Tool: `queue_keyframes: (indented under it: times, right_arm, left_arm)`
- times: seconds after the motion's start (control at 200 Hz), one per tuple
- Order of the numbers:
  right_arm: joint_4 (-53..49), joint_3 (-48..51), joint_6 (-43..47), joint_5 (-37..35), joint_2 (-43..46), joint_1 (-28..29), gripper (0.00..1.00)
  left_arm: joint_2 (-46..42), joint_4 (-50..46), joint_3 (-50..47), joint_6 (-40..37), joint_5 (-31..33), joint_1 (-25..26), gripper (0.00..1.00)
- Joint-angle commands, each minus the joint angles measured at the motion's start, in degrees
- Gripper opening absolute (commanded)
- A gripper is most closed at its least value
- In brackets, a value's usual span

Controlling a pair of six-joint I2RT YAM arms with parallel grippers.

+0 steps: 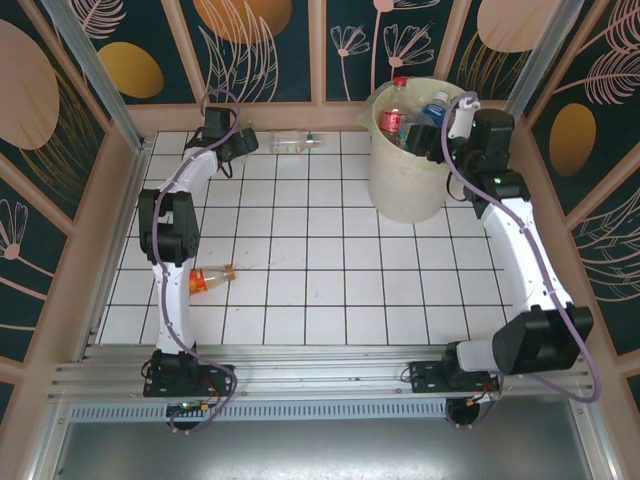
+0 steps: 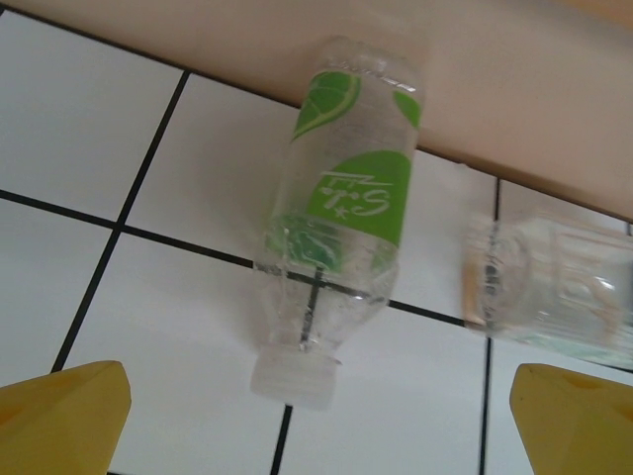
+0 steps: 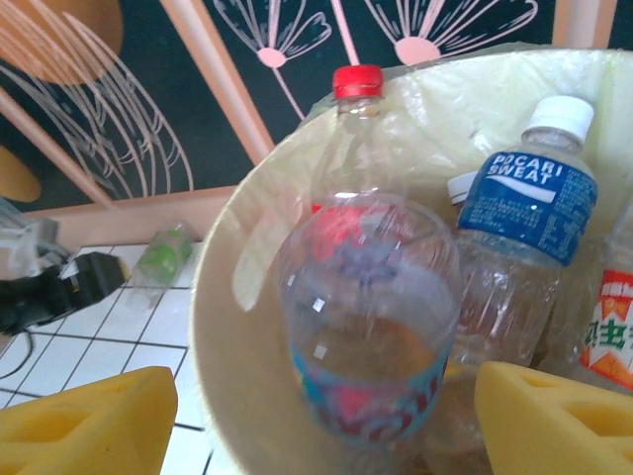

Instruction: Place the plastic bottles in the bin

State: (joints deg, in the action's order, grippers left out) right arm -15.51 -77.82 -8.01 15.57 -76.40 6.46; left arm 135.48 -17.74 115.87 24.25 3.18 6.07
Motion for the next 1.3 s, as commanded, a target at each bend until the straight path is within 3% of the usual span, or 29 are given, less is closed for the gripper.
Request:
queue_keyframes:
  times: [0.0,0.245,0.625,0.791,1.066,1.146,1.236,1.296]
  right_arm:
    - [0.17,2.52,-1.05,2.44,3.58,1.1,0.8]
    - [0.17,4.49,-2.27,3.31,6.63,1.73,0.8]
    - [1.27,6.8,-3.5,3.69,8.46,2.25,0.8]
    - [0.57,6.89,-3.42,3.26,9.15,2.38,0.8]
    - [-0.13,6.54,-3.67,3.41,9.68,2.66,0.8]
    - [-0.22,6.48,-3.77,3.28,9.85,2.72,0.79]
    - [-0.22,6.45,-3.94,3.24,9.87,2.75,0.79]
    - [-0.1,6.54,-4.13,3.32,9.86,2.82,0.79]
  left_arm:
    - [3.57,-2.83,5.06,1.21,0.85,-0.64,0.99]
    - [9.29,-5.67,9.64,2.25,0.8,-0.7,0.99]
    - [10.63,-5.03,10.7,0.44,3.77,-0.78,0.94]
    - [13.18,-2.51,12.85,-2.64,-0.11,-0.77,0.89]
    - [15.53,-0.24,14.99,-3.91,-3.74,-0.88,0.91]
    - [16.55,-0.88,16.17,-3.39,-4.55,-0.88,0.86]
    - [16.78,-0.82,15.78,-2.64,-5.68,-0.88,0.73]
    - [16.51,-0.23,14.91,-2.04,-6.55,-0.88,0.71]
